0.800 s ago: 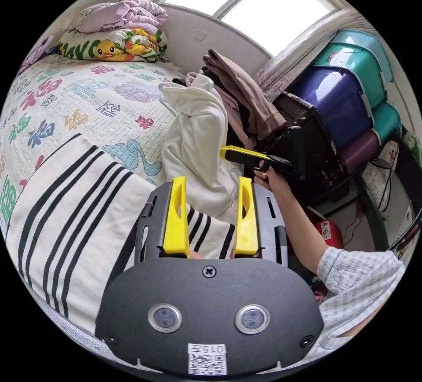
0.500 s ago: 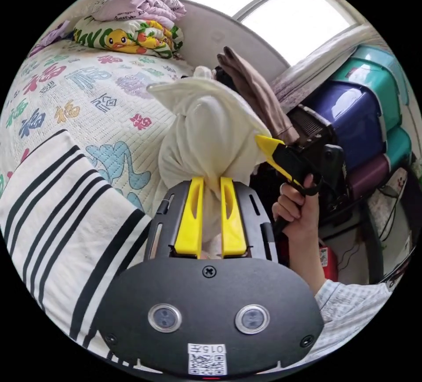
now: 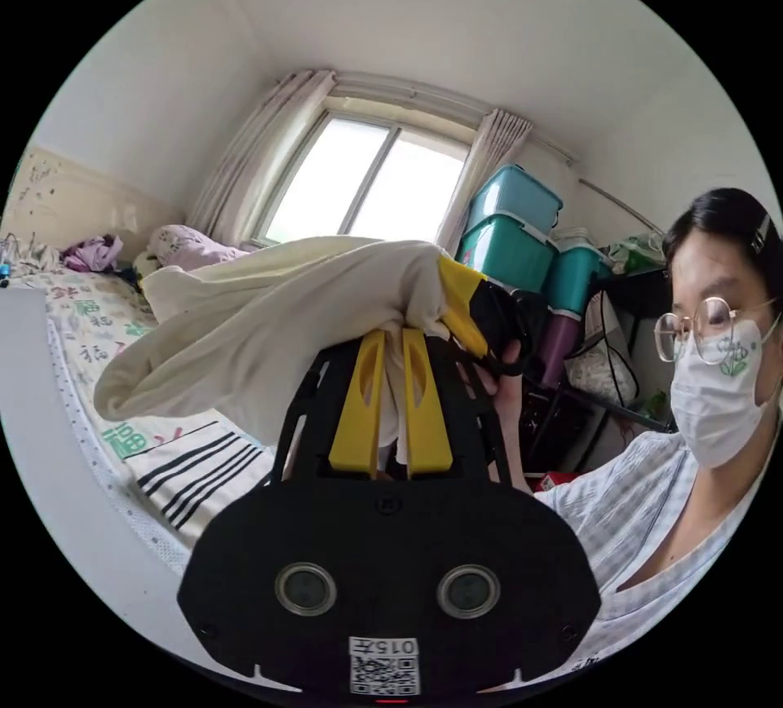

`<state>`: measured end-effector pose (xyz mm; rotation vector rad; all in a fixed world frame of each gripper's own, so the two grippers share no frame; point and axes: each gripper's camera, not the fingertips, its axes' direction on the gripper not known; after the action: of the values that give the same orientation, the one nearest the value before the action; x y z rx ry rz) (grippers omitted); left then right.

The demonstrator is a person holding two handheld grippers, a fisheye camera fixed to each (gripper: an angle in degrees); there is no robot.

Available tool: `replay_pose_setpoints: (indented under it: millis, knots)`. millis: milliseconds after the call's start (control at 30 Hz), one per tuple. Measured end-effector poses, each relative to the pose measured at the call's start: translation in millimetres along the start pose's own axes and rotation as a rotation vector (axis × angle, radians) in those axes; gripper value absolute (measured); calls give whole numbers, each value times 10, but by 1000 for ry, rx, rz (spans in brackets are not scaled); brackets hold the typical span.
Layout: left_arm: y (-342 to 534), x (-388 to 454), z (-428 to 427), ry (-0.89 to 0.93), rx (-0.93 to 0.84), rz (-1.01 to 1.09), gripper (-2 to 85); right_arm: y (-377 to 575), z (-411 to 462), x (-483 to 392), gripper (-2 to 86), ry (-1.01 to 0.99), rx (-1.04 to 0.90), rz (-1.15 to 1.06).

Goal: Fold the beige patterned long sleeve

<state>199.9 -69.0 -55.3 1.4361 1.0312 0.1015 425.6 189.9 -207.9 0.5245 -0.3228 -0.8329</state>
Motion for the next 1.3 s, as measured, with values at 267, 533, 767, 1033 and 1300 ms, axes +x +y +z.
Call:
replay_pose_setpoints:
  millis: [267,533,767,1033,1300]
  knots:
    - [1110,-873,-1721,-462,-212,-478,30,1608,1999,-410,0,-142,-396,204]
    - [1696,-487,-2913,-465,-193,-675,45,3020,1807,-616,2,-305,-492,390]
    - [1023,-418,-3629,-644,-55,-689,72,3353,1629,-499,67,-171,-517,350]
    - [537,-686,-3599,-661,95,-784,105,3298,2743,-945,114,-137,-589,80]
    - [225,-472,-3696,-768,99,-841,106,3385,4041,-1079,93,-79,-795,-104]
